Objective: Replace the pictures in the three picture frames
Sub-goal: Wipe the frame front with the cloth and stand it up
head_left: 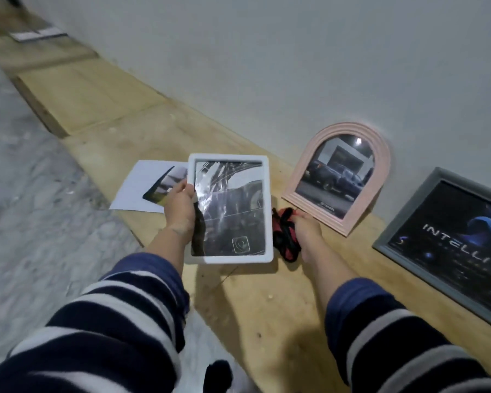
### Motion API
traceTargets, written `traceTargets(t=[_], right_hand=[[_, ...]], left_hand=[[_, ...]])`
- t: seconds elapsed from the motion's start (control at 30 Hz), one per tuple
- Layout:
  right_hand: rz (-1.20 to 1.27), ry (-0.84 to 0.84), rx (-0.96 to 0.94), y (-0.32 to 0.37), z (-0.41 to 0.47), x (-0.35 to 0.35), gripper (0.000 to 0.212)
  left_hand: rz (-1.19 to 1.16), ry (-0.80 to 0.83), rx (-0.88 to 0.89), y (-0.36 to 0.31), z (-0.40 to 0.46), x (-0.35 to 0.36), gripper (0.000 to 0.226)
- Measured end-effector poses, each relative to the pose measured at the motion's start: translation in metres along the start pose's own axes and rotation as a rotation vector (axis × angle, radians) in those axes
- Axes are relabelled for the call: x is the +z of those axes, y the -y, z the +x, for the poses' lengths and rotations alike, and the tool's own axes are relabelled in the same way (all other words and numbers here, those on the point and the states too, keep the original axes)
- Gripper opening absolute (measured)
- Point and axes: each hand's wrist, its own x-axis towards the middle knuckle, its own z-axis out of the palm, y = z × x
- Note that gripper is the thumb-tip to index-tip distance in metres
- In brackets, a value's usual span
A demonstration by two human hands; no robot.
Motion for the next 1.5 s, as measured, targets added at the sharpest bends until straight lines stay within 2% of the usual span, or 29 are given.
traceTargets(t=[0.1,0.23,0.37,0.43,0.5,0.53,0.63,0.73,0.83,0.93,1.13,1.2,1.27,1.37,1.43,1.5], right_hand=[[-0.075,-0.027,-0.006,-0.001,0.016,0.036,0.017],[-0.366,-0.187,-0.163,-0.003,0.035,0.070,0.016],[-0.651,-0.093,-0.211,-0.008,0.051,0.094,0.043],[-0.801,-0.093,-0.175,-0.005,0.053,0.101,0.048],[-0.885,-0.169,-0.109,0.006,0.050,0.104,0.047],[-0.885,-0.199,-0.139,0.013,0.047,0.104,0.045],[-0.659,-0.150,-0.318,0.036,0.039,0.101,0.038],[-0.386,-0.093,-0.316,0.054,0.035,0.091,0.039],[-0.195,-0.146,-0.251,0.057,0.028,0.067,0.045],[-0.163,-0.278,-0.201,0.053,0.018,0.028,0.040],[-0.006,-0.512,-0.179,0.026,-0.017,-0.069,0.035],[0.039,-0.587,-0.173,0.017,-0.033,-0.106,0.033],[0.058,-0.666,-0.174,0.013,-0.052,-0.141,0.028],[-0.008,-0.785,-0.185,0.005,-0.084,-0.190,0.034],[-0.016,-0.848,-0.206,-0.004,-0.106,-0.225,0.037],[0.002,-0.896,-0.223,-0.014,-0.130,-0.263,0.032]], left_hand=[[0.001,-0.073,0.071,-0.010,0.035,-0.023,0.024],[-0.019,-0.075,0.059,-0.013,0.078,-0.038,0.044],[-0.030,-0.049,0.050,-0.014,0.108,-0.039,0.053],[-0.022,-0.027,0.045,-0.018,0.111,-0.036,0.049],[-0.017,0.005,0.057,-0.026,0.112,-0.029,0.041],[-0.024,0.019,0.068,-0.030,0.112,-0.023,0.040],[-0.034,0.087,0.083,-0.033,0.112,-0.002,0.040],[0.001,0.144,0.109,-0.032,0.103,0.022,0.040],[0.032,0.239,0.098,-0.028,0.084,0.055,0.040],[0.055,0.344,0.095,-0.024,0.056,0.086,0.039],[0.149,0.569,0.164,-0.011,-0.019,0.150,0.018],[0.171,0.650,0.188,-0.006,-0.053,0.170,0.018],[0.170,0.741,0.174,-0.001,-0.086,0.187,0.021],[0.253,0.894,0.193,0.008,-0.131,0.212,0.016],[0.343,1.028,0.198,0.015,-0.159,0.230,0.022],[0.445,1.175,0.168,0.023,-0.192,0.248,0.043]])
